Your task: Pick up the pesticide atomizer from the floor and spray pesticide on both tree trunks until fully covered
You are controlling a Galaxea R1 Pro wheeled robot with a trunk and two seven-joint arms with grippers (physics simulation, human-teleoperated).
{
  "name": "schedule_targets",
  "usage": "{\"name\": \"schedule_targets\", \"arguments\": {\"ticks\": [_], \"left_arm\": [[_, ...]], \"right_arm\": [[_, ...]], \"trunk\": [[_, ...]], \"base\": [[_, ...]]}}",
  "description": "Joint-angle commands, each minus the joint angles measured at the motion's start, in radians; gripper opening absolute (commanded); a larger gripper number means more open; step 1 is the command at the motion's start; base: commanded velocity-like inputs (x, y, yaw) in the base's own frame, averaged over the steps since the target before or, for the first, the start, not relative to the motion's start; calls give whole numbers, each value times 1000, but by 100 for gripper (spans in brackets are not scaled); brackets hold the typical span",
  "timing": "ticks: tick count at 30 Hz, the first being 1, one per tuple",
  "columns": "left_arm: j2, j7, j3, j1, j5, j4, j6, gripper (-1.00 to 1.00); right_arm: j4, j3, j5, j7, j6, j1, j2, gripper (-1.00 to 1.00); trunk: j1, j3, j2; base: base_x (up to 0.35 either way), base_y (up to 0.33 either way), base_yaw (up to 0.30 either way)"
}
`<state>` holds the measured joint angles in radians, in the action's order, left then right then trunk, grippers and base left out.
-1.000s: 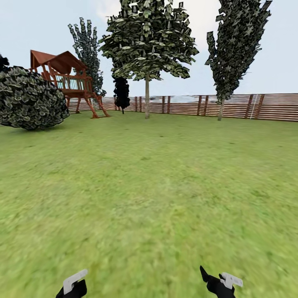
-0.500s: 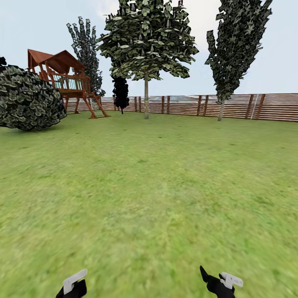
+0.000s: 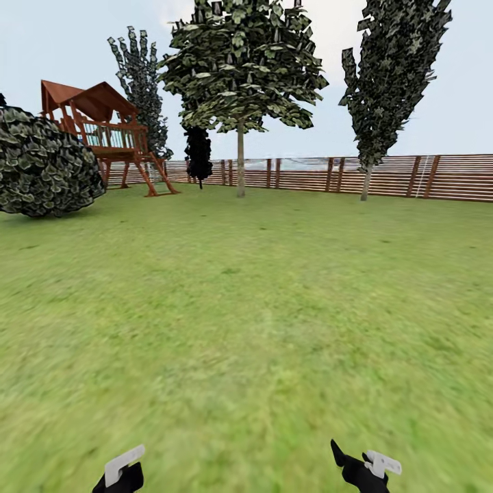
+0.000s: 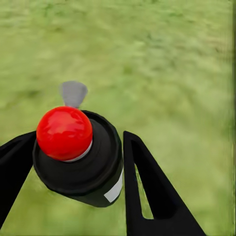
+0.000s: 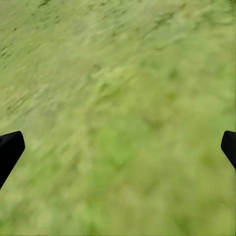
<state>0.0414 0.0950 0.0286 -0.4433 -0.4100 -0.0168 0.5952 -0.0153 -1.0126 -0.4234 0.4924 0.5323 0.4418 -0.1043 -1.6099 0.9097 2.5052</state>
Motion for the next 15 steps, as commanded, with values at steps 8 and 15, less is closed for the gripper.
{"name": "schedule_targets", "arguments": {"ticks": [8, 15], "left_arm": [[0, 0, 1, 0, 0, 0, 0, -100], [0, 0, 1, 0, 0, 0, 0, -100]], "right_arm": [[0, 0, 0, 0, 0, 0, 0, 100], [0, 0, 0, 0, 0, 0, 0, 100]], "trunk": [[0, 0, 0], [0, 0, 0]], "base": [[307, -144, 0], [307, -144, 0]]}}
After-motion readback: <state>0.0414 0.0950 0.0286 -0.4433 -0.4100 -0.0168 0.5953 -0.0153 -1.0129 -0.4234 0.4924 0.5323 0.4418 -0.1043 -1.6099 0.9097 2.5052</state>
